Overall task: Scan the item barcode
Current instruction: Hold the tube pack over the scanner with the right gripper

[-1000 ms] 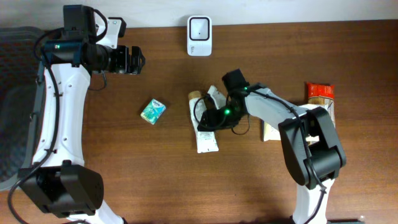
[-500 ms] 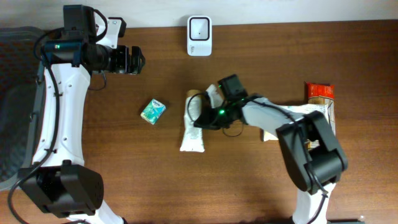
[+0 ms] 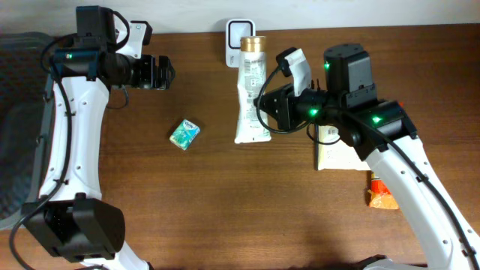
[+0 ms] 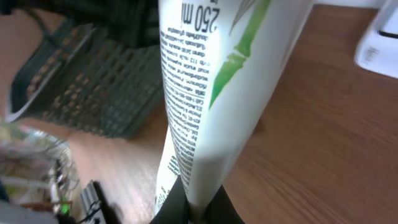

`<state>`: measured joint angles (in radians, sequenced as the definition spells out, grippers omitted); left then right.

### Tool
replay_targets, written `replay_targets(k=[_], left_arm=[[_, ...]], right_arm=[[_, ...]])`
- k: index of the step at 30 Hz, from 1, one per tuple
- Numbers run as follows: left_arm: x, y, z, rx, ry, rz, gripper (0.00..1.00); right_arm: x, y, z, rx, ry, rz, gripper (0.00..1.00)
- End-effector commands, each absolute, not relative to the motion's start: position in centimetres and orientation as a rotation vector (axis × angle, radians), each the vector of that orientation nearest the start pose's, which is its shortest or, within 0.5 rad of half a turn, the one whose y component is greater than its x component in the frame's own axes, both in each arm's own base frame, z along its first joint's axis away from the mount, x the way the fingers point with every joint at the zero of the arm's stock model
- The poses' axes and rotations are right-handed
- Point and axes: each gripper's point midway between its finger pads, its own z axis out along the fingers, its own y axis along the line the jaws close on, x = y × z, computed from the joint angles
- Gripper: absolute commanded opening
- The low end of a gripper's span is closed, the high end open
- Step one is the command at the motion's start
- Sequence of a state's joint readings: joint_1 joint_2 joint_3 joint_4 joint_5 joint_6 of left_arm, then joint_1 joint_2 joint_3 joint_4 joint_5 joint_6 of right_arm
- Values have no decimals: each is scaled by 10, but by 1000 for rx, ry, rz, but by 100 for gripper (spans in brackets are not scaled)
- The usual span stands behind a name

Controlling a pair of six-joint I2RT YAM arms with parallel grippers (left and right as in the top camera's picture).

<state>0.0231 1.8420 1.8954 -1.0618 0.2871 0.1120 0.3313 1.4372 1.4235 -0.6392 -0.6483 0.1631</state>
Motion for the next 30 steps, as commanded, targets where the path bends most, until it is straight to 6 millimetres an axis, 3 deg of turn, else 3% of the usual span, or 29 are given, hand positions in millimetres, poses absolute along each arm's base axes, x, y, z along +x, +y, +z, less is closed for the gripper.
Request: replay_targets(k=[1, 4, 7, 10, 13, 17, 20, 26, 30], left_arm=[[461, -35, 242, 233, 2526, -308, 99], [461, -35, 242, 233, 2526, -308, 99], [461, -35, 242, 233, 2526, -308, 99], [461, -35, 242, 233, 2526, -308, 99], [461, -35, 242, 233, 2526, -308, 99], [461, -35, 242, 233, 2526, -308, 99], [461, -35, 242, 233, 2526, -308, 99], [461, -35, 242, 234, 2526, -308, 99], [461, -35, 242, 233, 2527, -308, 99]], right_arm=[[390, 198, 322, -392, 2189, 647, 4], [456, 181, 318, -435, 2195, 96, 4], [528, 177, 301, -525, 2016, -561, 4], [580, 194, 277, -753, 1812, -910, 4], [624, 198, 253, -828, 1645, -1064, 4], [644, 201, 205, -947, 1637, -1008, 4], [646, 205, 186, -989, 1649, -993, 4], [645, 207, 160, -1060, 1683, -982, 4], [642, 213, 158, -1076, 1681, -977, 4]])
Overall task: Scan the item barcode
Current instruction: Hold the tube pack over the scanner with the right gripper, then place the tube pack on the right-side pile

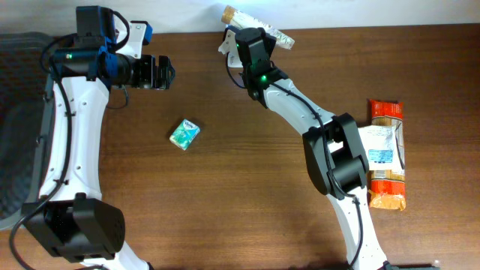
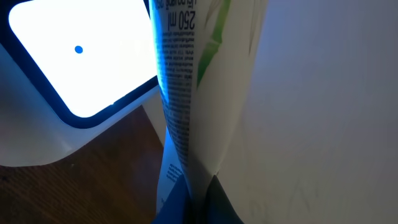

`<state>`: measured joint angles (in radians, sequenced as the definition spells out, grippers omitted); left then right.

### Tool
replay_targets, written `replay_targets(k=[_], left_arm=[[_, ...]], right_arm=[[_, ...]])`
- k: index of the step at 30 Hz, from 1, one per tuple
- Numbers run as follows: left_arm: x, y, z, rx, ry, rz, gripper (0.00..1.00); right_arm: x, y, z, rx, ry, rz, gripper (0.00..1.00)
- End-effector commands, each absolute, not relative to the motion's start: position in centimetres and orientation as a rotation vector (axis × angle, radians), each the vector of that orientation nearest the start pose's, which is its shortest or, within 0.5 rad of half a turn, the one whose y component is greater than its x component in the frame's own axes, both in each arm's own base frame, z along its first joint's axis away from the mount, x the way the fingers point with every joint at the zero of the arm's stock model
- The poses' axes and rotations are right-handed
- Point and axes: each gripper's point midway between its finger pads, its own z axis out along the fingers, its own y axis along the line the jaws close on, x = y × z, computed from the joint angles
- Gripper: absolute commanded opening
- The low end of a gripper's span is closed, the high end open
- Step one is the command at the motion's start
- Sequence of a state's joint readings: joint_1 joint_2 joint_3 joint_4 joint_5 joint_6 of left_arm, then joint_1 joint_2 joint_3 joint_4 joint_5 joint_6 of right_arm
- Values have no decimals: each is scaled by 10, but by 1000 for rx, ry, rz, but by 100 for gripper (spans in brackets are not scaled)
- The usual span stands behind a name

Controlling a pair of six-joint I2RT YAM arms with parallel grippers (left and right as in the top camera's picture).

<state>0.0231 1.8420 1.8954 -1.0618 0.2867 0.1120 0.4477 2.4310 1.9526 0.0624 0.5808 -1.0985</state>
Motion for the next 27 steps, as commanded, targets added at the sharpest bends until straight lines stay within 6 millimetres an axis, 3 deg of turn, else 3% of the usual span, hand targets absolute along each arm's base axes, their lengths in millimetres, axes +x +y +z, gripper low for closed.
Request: replay_targets(k=[1, 2, 4, 7, 10, 11, 12, 13, 16, 19, 21, 22, 24, 25, 26, 27], left_arm=[[461, -35, 242, 233, 2526, -308, 99], [461, -35, 242, 233, 2526, -308, 99], [461, -35, 242, 233, 2526, -308, 99], [461, -35, 242, 233, 2526, -308, 99], [461, -35, 242, 233, 2526, -308, 99], [461, -35, 242, 233, 2526, -308, 99], [461, -35, 242, 233, 2526, -308, 99], [461, -35, 242, 233, 2526, -308, 99], [461, -35, 242, 233, 2526, -308, 99], [461, -35, 242, 233, 2526, -308, 99], [461, -35, 242, 233, 2526, -308, 99], [461, -35, 242, 233, 2526, -308, 99], [461, -35, 242, 233, 2526, -308, 99], [461, -35, 242, 233, 2526, -308, 99], [461, -35, 242, 233, 2526, -308, 99], [461, -35, 242, 233, 2526, -308, 99]], right_arm=[[641, 215, 158, -1079, 1679, -975, 4], [639, 221, 159, -1084, 1672, -968, 4], [635, 226, 179, -1067, 1650, -956, 4], [611, 223, 234, -983, 1710, -800, 4], [562, 207, 280, -827, 1880, -579, 4], [534, 194, 288, -703, 2003, -461, 4], [494, 185, 277, -532, 2213, -241, 4], [471, 179, 262, -435, 2346, -145, 4], [395, 148, 181, -194, 2874, -5, 4], [369, 139, 127, -144, 3045, 1, 4], [353, 118, 89, -79, 3125, -57, 4], [351, 109, 80, -57, 3134, -83, 4], [347, 58, 61, 33, 3140, -316, 4], [345, 42, 59, 68, 3141, -377, 12], [345, 27, 60, 113, 3144, -410, 45], [347, 23, 67, 125, 3156, -367, 59]])
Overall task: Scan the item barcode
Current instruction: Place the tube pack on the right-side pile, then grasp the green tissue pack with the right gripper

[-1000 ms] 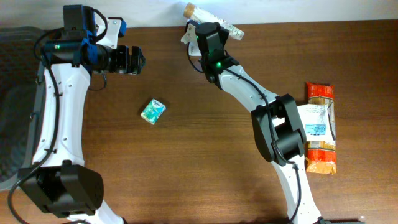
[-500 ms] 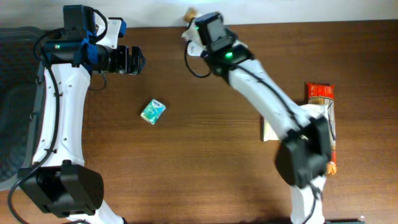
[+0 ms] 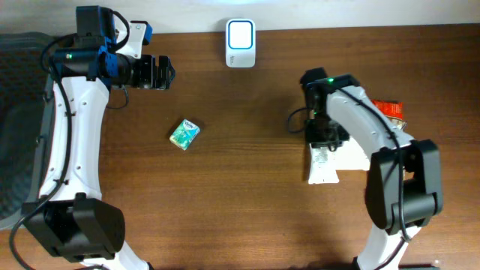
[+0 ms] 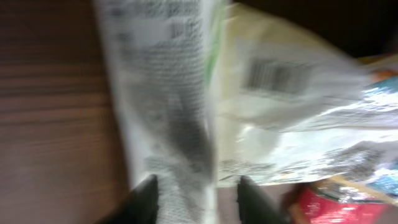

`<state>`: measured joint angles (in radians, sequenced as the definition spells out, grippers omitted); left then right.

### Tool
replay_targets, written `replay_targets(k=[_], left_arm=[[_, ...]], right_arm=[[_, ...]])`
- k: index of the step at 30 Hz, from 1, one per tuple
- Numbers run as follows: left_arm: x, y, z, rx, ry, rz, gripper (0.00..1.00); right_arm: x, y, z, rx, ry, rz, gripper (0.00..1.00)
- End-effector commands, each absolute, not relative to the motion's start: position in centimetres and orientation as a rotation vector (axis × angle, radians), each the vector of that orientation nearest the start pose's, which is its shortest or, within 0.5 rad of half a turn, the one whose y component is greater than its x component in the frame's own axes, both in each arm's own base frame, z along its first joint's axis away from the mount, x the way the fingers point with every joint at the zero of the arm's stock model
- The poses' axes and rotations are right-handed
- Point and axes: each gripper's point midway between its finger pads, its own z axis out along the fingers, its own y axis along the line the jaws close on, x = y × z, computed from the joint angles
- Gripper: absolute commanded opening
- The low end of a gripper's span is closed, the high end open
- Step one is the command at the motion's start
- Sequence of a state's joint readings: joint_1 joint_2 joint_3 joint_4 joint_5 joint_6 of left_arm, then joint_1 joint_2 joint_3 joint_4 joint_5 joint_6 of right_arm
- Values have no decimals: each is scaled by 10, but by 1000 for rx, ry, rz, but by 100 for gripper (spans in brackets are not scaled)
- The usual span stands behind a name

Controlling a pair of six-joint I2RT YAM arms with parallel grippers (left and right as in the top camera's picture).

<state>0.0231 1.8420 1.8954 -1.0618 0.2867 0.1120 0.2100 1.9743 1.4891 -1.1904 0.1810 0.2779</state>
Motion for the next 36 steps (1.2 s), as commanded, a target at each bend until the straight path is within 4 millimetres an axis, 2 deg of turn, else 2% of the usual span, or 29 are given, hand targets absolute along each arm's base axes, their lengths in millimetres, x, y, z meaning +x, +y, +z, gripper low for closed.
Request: replay_targets(k=[1, 2, 4, 5, 6, 7, 8, 9, 11, 12, 13, 15, 16, 18, 19, 20, 21, 22, 23, 24, 26, 28, 29, 31, 32, 34, 36], left_arm=[[461, -35, 242, 233, 2526, -308, 99], [461, -35, 242, 233, 2526, -308, 99], [461, -35, 242, 233, 2526, -308, 99], [461, -35, 242, 233, 2526, -308, 99], [461, -35, 242, 234, 2526, -308, 99], [461, -35, 242, 233, 2526, -308, 99], [461, -35, 242, 234, 2526, -308, 99], [461, -35, 242, 233, 2526, -308, 99], [461, -35, 242, 233, 2526, -308, 99], [461, -35, 242, 234, 2526, -308, 99], [461, -35, 242, 233, 2526, -308, 99], [461, -35, 242, 233, 2526, -308, 99], [461, -35, 242, 233, 2526, -308, 99], [461, -35, 242, 233, 2526, -308, 99], [461, -34, 242, 230, 2526, -307, 99], [461, -35, 242, 232, 2526, -308, 99], [461, -35, 242, 233, 2526, -308, 99], [461, -35, 242, 233, 2526, -308, 99], [461, -35, 242, 233, 2526, -308, 99], [461, -35, 242, 233, 2526, -308, 99], [461, -35, 242, 233, 2526, -308, 99], [461, -35, 242, 233, 2526, -308, 99], [461, -35, 242, 233, 2526, -308, 99], [461, -35, 242, 233, 2526, -308, 99], [461, -35, 242, 233, 2526, -308, 99], [461, -35, 242, 233, 2526, -308, 99], [461, -35, 242, 233, 2526, -308, 99]], right_arm=[[354, 32, 80, 91, 3160, -266, 65], [360, 43, 89, 39, 3151, -174, 68], [388, 117, 124, -100, 3029, 285, 71], [396, 157, 134, -143, 2954, 512, 71], [407, 193, 136, -98, 2892, 645, 70], [419, 231, 130, -11, 2837, 715, 68], [423, 254, 125, -7, 2807, 752, 67], [430, 289, 116, -40, 2749, 798, 66], [445, 345, 100, -180, 2612, 864, 66], [447, 367, 85, -227, 2575, 887, 62], [448, 388, 60, -270, 2550, 910, 60], [444, 401, 29, -295, 2563, 913, 59], [440, 401, 18, -323, 2580, 896, 59], [438, 398, 14, -437, 2566, 852, 56], [432, 391, 7, -460, 2602, 814, 52], [424, 377, -6, -448, 2681, 721, 51], [410, 363, -17, -513, 2752, 644, 50], [402, 352, -22, -536, 2807, 584, 49], [394, 335, -22, -519, 2881, 490, 51], [386, 312, -4, -510, 2962, 372, 53], [374, 300, 31, -578, 3015, 330, 54], [359, 293, 69, -762, 3043, 309, 57], [358, 293, 76, -847, 3016, 307, 58], [375, 302, 75, -1196, 2787, 318, 63], [381, 307, 73, -1294, 2700, 315, 65], [380, 320, 63, -1545, 2531, 392, 65], [375, 322, 52, -1598, 2524, 434, 65]])
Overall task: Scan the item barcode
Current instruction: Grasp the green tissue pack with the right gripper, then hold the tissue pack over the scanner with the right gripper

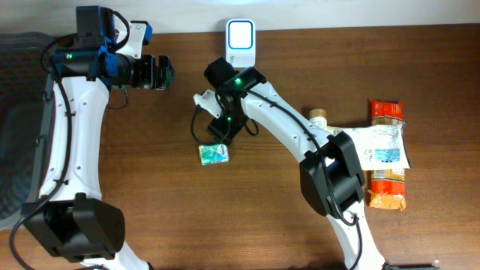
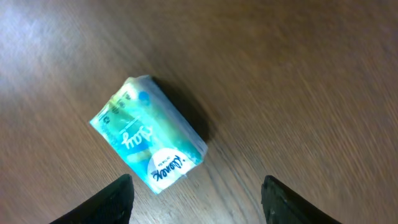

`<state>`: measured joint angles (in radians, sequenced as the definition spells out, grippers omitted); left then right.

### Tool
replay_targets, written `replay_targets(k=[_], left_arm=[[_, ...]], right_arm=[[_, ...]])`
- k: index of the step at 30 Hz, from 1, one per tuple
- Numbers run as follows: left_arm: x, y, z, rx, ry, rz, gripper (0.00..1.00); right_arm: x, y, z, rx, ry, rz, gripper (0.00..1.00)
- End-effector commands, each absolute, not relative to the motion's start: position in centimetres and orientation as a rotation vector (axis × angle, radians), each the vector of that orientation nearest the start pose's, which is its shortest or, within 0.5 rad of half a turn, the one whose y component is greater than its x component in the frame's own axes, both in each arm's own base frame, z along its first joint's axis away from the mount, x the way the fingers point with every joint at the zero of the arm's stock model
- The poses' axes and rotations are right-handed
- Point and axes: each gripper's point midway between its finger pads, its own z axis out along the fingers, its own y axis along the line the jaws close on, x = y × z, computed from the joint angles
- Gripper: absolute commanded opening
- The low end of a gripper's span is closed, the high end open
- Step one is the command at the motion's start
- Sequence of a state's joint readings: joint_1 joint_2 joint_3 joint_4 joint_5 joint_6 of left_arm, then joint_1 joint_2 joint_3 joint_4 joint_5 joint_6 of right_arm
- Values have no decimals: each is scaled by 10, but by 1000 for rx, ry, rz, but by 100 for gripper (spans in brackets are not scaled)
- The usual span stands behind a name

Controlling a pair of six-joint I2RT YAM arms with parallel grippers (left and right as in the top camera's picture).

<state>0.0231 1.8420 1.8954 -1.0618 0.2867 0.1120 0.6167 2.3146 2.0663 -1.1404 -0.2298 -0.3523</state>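
A small teal tissue pack (image 1: 214,154) lies flat on the brown table (image 1: 262,217), left of centre. My right gripper (image 1: 219,136) hovers just behind it, reaching in from the right. In the right wrist view the pack (image 2: 149,134) sits ahead of the open right gripper (image 2: 199,205), with nothing between the two dark fingers (image 2: 115,202). The white scanner (image 1: 240,34) stands lit at the table's far edge. My left gripper (image 1: 157,73) hangs at the far left, away from the pack; its jaws do not show clearly.
At the right side lies a pile of goods: a white tube with a gold cap (image 1: 319,116), a pale pouch (image 1: 379,146) and orange snack packets (image 1: 386,112). A dark mat (image 1: 15,112) borders the left edge.
My right gripper has left the pile on the right and now stands open over the teal pack. The white tube stays in the pile. The pack lies further right than before.
First my right gripper held the white tube just in front of the scanner. Then it held the tube up against the lit scanner face. Later it was at the pile on the right with the tube. Now the tube lies there and the gripper is open by the teal pack.
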Motion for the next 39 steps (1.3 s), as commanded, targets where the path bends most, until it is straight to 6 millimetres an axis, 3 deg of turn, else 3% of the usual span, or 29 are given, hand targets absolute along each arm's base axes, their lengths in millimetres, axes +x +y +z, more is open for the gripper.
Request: replay_targets(k=[1, 3, 6, 10, 12, 13, 15, 17, 19, 20, 22, 24, 27, 31, 33, 34, 35, 36, 37, 38, 39], left_arm=[[461, -35, 242, 234, 2526, -308, 99], [461, -35, 242, 233, 2526, -308, 99], [461, -35, 242, 233, 2526, -308, 99], [461, -35, 242, 233, 2526, -308, 99], [461, -35, 242, 233, 2526, -308, 99], [461, -35, 242, 233, 2526, -308, 99], [461, -35, 242, 233, 2526, -308, 99], [461, -35, 242, 233, 2526, -308, 99], [461, -35, 242, 233, 2526, -308, 99], [461, -35, 242, 233, 2526, -308, 99], [461, -35, 242, 234, 2526, -308, 99], [461, -35, 242, 233, 2526, -308, 99], [461, -35, 242, 233, 2526, -308, 99], [461, -35, 242, 233, 2526, -308, 99], [461, -35, 242, 233, 2526, -308, 99], [461, -35, 242, 233, 2526, -308, 99], [461, -35, 242, 233, 2526, -308, 99], [461, -35, 242, 233, 2526, -308, 99], [461, -35, 242, 233, 2526, -308, 99], [461, -35, 242, 233, 2526, -308, 99], [461, -35, 242, 233, 2526, -308, 99]], right_arm=[[373, 323, 47, -1623, 2519, 448, 65], [363, 332, 36, -1646, 2522, 571, 65], [360, 331, 15, -1657, 2562, 585, 62], [356, 330, 6, -1657, 2588, 613, 31], [357, 324, 7, -1556, 2678, 617, 8], [357, 318, 12, -1495, 2739, 627, 4], [353, 317, 42, -1447, 2762, 763, 4], [358, 316, 97, -1315, 2732, 1038, 4], [387, 303, 142, -1057, 2697, 1219, 4], [426, 279, 187, -775, 2591, 1415, 4], [455, 258, 214, -592, 2478, 1560, 4], [476, 229, 258, -510, 2221, 1821, 4], [479, 199, 292, -411, 2065, 2045, 4], [478, 179, 311, -321, 2081, 2047, 4], [476, 174, 329, -375, 2056, 1965, 4], [480, 174, 322, -364, 2120, 1843, 4], [491, 176, 299, -320, 2269, 1601, 4], [508, 167, 259, -234, 2464, 1199, 4], [518, 160, 238, -205, 2544, 920, 4], [532, 157, 228, -201, 2559, 607, 4], [549, 158, 234, -278, 2477, 307, 4]])
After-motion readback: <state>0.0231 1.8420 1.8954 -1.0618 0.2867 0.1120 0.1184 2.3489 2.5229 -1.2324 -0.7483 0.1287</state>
